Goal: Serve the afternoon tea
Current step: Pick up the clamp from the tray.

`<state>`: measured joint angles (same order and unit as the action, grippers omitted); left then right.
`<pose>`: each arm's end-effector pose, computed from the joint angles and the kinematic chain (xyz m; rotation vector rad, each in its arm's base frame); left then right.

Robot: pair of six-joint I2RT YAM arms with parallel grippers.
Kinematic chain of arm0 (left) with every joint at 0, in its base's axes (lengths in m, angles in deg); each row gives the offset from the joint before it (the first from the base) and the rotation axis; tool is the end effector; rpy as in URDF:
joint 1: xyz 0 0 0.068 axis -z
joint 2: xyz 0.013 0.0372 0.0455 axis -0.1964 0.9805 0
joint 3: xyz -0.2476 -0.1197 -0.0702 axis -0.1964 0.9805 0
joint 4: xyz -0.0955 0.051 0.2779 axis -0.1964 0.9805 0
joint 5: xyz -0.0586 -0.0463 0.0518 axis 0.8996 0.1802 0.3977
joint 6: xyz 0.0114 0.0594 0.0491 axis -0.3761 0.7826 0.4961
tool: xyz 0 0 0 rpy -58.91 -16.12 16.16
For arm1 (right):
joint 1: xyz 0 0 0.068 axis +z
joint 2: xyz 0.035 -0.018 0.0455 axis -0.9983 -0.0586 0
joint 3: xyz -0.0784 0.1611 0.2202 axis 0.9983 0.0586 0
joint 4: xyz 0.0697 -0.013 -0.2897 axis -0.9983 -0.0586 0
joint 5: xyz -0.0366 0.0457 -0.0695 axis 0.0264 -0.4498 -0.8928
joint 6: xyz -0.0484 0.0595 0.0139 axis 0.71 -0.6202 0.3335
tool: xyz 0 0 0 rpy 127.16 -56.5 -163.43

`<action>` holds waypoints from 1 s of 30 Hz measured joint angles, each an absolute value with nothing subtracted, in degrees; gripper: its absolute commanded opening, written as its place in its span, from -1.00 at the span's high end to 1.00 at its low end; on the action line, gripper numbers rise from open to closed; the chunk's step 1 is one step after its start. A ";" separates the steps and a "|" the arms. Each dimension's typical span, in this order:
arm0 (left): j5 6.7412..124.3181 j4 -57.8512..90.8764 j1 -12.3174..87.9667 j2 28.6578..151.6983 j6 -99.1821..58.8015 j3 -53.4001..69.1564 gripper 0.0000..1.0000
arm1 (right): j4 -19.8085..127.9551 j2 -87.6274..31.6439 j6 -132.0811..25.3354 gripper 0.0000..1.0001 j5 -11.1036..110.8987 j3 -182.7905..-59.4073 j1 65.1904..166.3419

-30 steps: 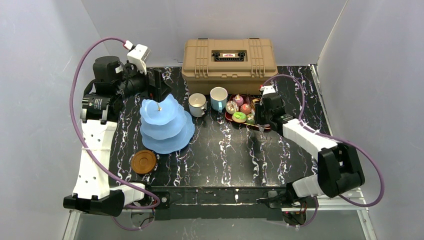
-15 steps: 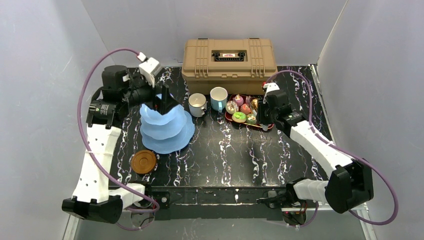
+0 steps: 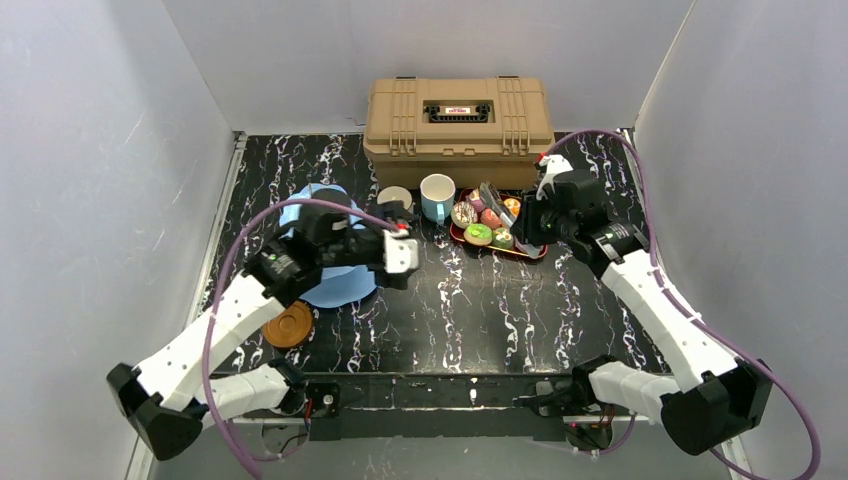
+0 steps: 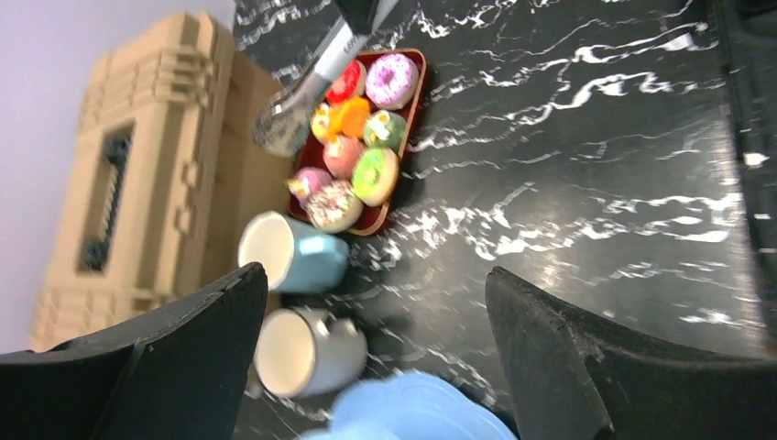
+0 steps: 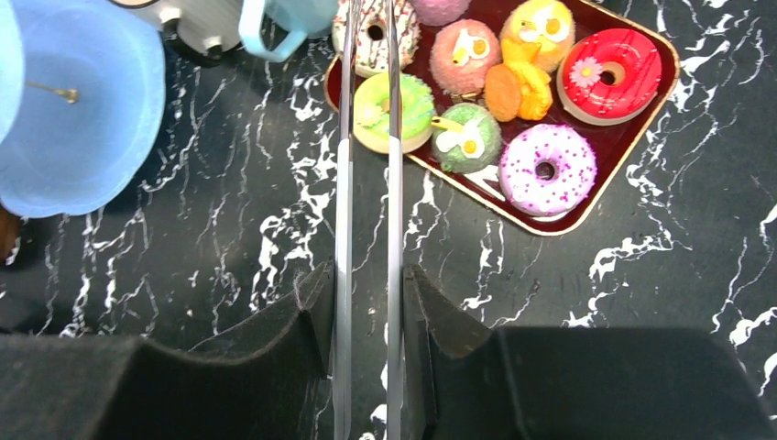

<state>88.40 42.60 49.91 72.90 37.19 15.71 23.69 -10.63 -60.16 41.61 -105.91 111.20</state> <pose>0.1937 -0.1984 0.3977 1.4954 1.0994 -0.4221 0.2743 0.1245 0.3250 -0.2028 2.1828 0.3674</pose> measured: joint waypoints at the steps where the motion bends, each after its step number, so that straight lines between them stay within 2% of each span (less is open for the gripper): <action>1: 87.33 40.05 51.73 73.88 39.20 16.65 -0.75 | 22.97 -10.20 -60.36 0.68 42.40 -106.28 111.20; 9: 82.59 22.02 58.61 83.94 54.76 21.66 -0.71 | 19.07 -7.01 -62.28 0.69 51.43 -106.76 111.20; 19: 80.25 13.01 62.57 95.33 66.63 21.35 -0.42 | 19.14 -4.60 -65.93 0.69 62.88 -105.41 111.22; 24: 79.46 11.61 62.77 98.19 68.47 20.04 -0.17 | 19.27 -4.58 -66.35 0.68 66.31 -105.12 111.22; 30: 78.81 11.37 62.77 99.72 69.54 18.07 0.23 | 20.56 -4.60 -66.79 0.68 69.22 -104.60 111.20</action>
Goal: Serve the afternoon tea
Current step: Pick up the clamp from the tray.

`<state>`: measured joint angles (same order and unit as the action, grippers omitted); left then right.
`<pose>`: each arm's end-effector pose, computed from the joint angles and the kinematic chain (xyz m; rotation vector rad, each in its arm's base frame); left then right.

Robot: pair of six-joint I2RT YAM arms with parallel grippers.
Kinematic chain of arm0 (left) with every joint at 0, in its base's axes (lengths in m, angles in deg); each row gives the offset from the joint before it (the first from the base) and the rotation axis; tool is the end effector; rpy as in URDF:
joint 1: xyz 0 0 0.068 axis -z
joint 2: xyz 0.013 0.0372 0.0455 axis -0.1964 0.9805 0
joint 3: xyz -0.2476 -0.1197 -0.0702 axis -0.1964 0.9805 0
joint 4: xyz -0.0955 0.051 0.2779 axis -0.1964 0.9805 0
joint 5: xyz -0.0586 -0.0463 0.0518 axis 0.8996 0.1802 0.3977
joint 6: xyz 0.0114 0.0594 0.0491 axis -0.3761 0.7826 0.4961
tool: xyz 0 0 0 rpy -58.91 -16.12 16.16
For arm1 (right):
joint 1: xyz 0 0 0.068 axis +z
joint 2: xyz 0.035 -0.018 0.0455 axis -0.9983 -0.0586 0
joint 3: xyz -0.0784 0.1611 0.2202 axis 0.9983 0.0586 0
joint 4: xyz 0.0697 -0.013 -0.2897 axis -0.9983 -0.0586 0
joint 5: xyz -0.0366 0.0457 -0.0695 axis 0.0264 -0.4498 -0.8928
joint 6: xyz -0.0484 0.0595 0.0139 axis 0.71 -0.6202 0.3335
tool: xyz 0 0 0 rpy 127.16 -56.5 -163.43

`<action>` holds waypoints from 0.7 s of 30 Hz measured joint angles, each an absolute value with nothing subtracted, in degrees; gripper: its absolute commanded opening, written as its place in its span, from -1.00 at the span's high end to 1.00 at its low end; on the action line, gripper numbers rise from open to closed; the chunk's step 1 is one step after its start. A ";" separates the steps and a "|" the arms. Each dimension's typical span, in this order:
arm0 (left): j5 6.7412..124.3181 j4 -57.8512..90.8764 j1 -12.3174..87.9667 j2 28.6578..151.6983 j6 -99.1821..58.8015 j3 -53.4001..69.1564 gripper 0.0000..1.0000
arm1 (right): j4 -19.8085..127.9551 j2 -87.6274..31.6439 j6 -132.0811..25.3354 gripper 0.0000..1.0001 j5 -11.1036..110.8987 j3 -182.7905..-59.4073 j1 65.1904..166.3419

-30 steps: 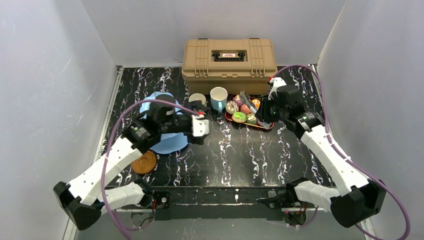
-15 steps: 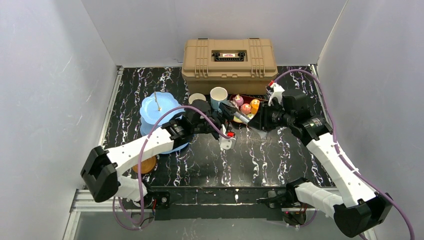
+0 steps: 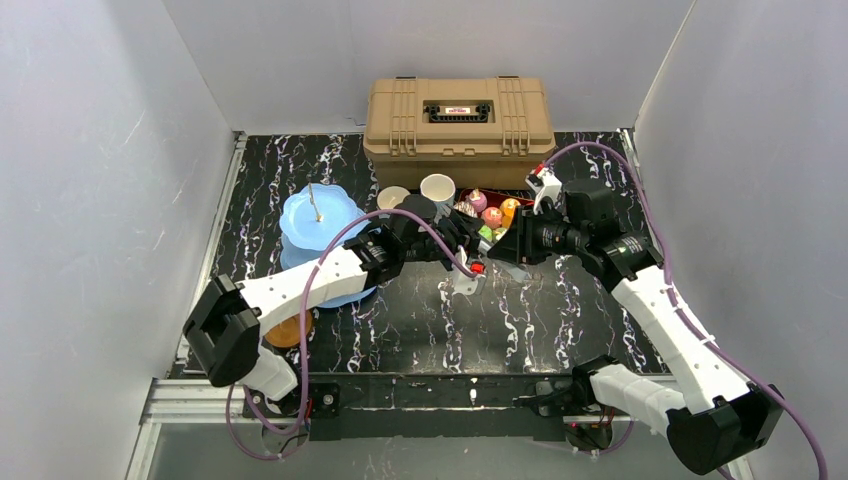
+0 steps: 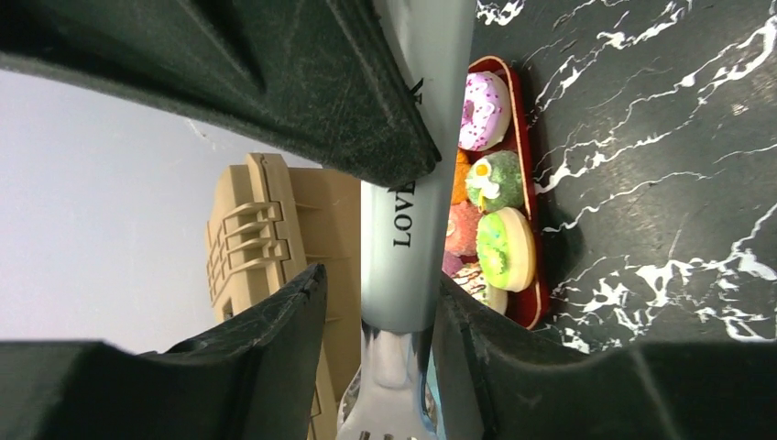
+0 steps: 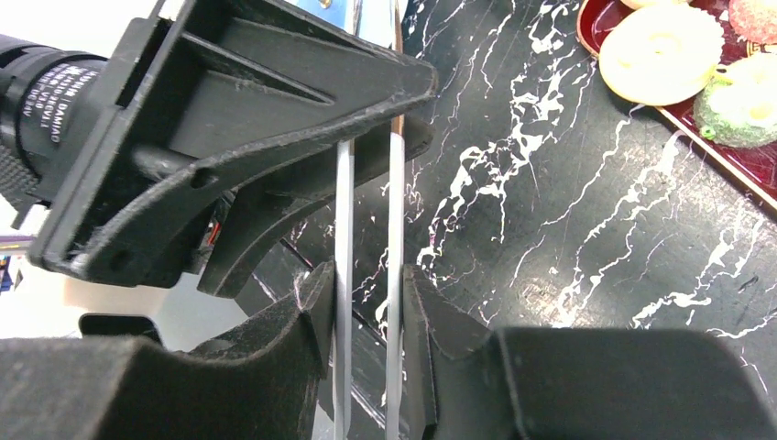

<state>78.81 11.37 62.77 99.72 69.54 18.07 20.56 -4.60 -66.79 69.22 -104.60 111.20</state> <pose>0.2374 -0.3369 0.2954 1.7458 0.5339 -0.0183 0.2307 0.1386 0.3415 -0.3724 2.1940 0.9488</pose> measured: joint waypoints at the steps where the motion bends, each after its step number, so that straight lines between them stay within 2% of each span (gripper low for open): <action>1: 78.68 11.31 62.77 100.09 69.60 17.79 0.26 | 20.91 -4.58 -66.85 0.68 69.39 -104.60 111.15; 4: 78.63 11.39 62.79 100.62 69.78 17.63 0.38 | 21.92 -4.58 -67.29 0.68 69.83 -104.53 111.15; 6: 78.61 11.41 62.77 100.62 69.87 17.66 0.54 | 22.35 -4.51 -67.51 0.63 70.22 -104.47 111.15; 9: 78.59 11.55 62.77 100.62 70.15 17.70 0.68 | 22.99 -4.25 -67.64 0.41 70.35 -104.42 111.13; 11: 78.52 11.57 62.77 100.59 70.26 17.68 0.71 | 23.23 -4.10 -67.64 0.21 70.40 -104.10 111.13; 17: 78.59 12.14 62.79 100.55 71.64 17.70 0.77 | 23.34 -4.10 -67.81 -0.12 72.06 -103.68 111.15; 21: 78.68 11.57 62.79 100.44 72.82 17.70 0.82 | 23.27 -4.12 -68.32 -0.22 72.93 -103.68 111.46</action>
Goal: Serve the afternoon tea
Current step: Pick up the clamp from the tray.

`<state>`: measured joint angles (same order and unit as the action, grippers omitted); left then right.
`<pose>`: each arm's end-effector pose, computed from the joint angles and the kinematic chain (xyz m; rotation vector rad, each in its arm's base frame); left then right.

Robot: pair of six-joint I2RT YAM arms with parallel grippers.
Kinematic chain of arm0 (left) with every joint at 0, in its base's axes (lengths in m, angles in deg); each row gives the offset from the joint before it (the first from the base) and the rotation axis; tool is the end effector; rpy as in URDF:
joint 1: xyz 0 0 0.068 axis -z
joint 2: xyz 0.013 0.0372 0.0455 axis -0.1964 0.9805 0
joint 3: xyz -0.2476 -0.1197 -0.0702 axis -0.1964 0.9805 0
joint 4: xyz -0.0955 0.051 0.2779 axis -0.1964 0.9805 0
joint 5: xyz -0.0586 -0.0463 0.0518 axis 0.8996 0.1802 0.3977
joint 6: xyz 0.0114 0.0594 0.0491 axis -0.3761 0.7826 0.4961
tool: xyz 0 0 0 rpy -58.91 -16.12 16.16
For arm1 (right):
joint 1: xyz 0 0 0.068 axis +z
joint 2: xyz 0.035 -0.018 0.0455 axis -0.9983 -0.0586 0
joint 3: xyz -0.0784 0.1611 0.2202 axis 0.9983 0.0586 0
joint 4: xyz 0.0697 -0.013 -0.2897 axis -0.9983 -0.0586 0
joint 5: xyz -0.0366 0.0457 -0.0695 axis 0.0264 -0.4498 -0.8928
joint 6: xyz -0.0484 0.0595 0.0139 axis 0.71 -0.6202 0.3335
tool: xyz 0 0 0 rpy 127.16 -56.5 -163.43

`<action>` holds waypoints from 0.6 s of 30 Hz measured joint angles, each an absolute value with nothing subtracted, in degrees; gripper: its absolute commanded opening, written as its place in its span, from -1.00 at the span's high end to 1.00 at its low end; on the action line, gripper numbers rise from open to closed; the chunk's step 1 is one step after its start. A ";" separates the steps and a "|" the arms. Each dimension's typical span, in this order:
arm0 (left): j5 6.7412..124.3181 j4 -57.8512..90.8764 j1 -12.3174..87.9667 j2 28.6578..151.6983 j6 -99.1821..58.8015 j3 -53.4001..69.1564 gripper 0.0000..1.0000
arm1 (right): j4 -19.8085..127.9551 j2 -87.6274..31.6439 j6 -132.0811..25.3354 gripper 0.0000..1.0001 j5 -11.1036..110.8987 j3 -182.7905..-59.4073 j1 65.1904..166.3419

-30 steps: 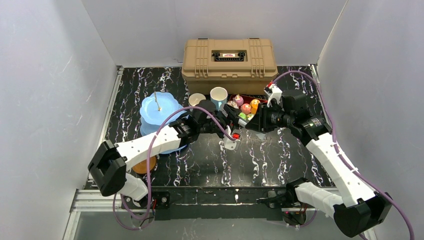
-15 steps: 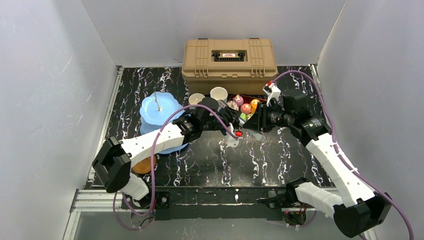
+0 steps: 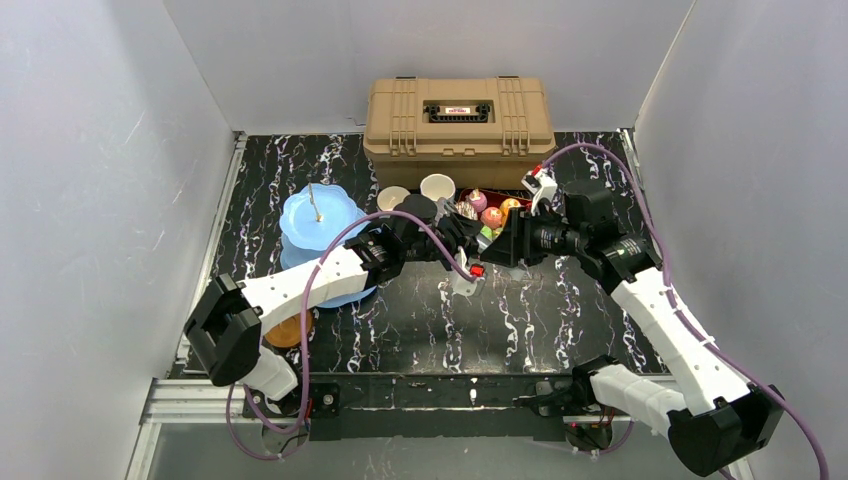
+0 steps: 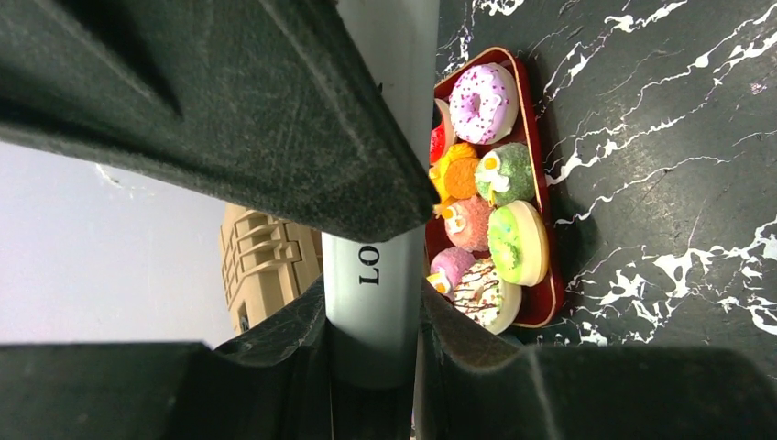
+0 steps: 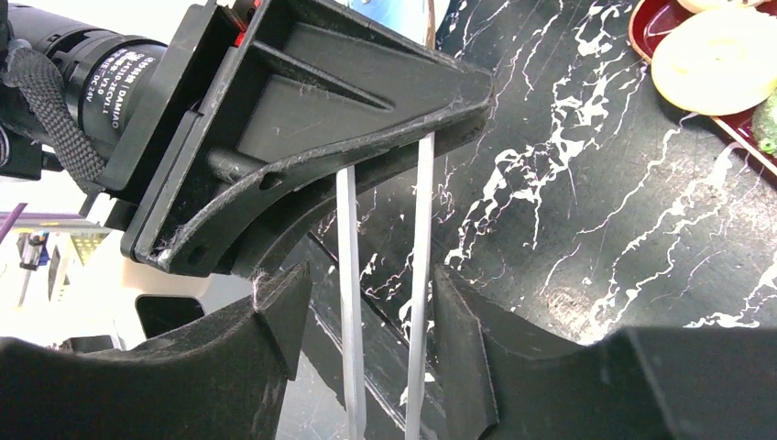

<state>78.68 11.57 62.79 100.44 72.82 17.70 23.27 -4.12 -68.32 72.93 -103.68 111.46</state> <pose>0.2392 -0.3391 0.2926 1.7682 0.4899 0.0205 0.2281 0.1429 0.3436 -0.3984 2.1583 1.0373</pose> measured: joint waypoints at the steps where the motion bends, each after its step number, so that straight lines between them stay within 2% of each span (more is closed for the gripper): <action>1: 78.66 11.41 62.79 100.44 72.80 17.68 0.84 | 23.25 -4.14 -68.36 -0.22 73.04 -103.68 111.55; 9: 79.20 11.24 62.77 100.02 73.36 17.88 0.86 | 24.87 -4.36 -69.23 -0.06 73.65 -101.04 112.11; 18: 82.63 9.58 62.72 98.19 82.46 21.66 0.90 | 23.66 -5.70 -68.99 -0.08 75.21 -101.50 113.40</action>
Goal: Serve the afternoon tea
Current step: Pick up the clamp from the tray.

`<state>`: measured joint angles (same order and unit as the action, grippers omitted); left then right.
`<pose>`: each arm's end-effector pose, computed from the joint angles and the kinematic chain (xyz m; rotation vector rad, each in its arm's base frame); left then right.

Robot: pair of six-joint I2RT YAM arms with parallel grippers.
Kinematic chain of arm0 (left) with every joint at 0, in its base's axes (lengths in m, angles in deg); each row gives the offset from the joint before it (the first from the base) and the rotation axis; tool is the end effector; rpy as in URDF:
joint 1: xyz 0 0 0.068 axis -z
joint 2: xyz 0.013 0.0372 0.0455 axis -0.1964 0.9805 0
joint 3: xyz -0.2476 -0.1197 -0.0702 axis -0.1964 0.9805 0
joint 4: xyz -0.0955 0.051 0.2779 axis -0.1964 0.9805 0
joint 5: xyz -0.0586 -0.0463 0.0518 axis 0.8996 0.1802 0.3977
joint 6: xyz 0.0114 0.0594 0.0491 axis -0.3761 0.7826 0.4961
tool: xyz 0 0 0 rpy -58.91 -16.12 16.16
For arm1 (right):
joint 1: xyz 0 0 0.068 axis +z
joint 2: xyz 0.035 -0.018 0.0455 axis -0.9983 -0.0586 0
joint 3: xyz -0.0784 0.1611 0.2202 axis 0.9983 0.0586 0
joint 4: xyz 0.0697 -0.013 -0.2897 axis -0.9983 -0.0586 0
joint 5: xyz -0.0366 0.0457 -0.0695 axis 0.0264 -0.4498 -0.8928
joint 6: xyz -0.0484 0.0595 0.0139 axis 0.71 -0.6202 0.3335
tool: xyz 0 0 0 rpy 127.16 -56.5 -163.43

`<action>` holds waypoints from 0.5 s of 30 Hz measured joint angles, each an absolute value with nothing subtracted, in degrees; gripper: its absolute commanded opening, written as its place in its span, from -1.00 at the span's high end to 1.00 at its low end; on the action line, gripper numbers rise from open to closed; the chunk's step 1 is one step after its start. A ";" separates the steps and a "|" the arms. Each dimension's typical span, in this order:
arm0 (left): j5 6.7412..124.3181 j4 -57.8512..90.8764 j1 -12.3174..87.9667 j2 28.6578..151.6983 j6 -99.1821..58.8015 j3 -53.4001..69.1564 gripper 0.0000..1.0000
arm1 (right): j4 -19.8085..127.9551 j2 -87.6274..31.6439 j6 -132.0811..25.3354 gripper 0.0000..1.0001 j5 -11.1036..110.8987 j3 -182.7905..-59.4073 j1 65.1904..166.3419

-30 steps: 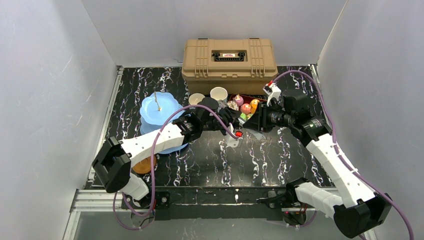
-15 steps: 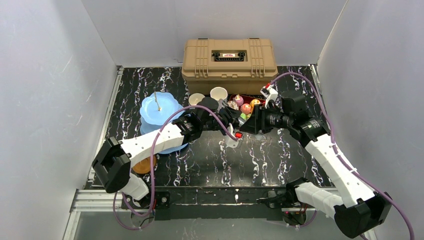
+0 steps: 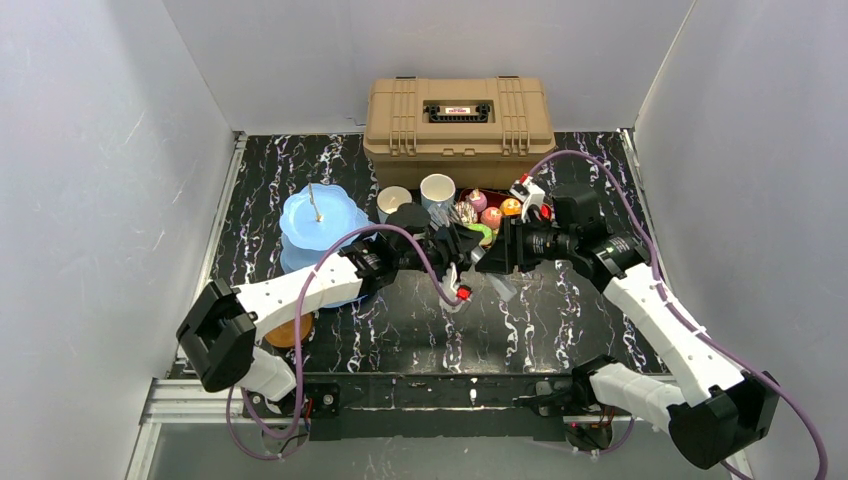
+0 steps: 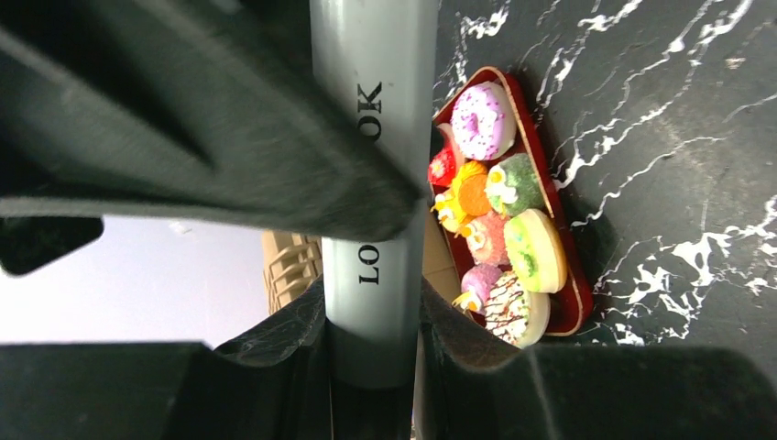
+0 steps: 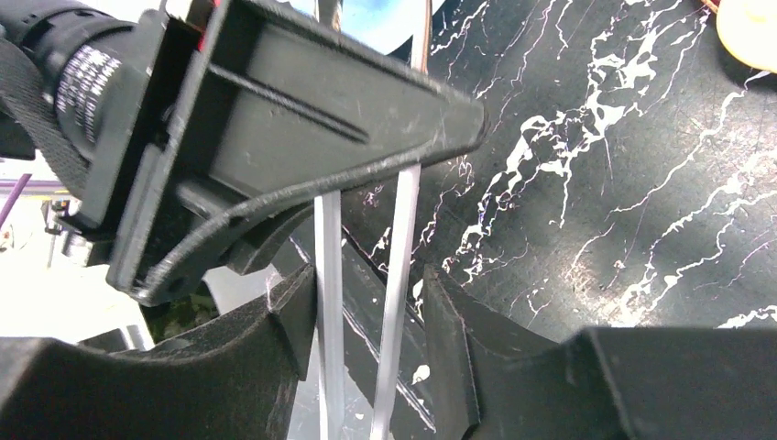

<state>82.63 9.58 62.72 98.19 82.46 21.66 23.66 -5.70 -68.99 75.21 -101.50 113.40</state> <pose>0.2274 -0.3304 0.2843 1.7999 0.2897 0.0793 0.2264 0.1547 0.3232 -0.4379 2.2225 1.0994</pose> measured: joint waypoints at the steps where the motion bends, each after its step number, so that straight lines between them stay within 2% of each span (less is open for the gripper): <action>1: 83.27 9.53 62.72 98.06 83.44 22.22 0.91 | 23.03 -5.96 -68.82 -0.08 75.21 -101.89 113.42; 12: 86.22 8.09 62.77 97.47 88.05 24.43 0.95 | 17.48 -7.42 -67.11 -0.16 72.85 -104.10 116.90; 15: 86.11 7.85 62.77 97.47 87.57 24.43 0.94 | 17.24 -7.88 -67.18 -0.06 71.56 -104.27 118.78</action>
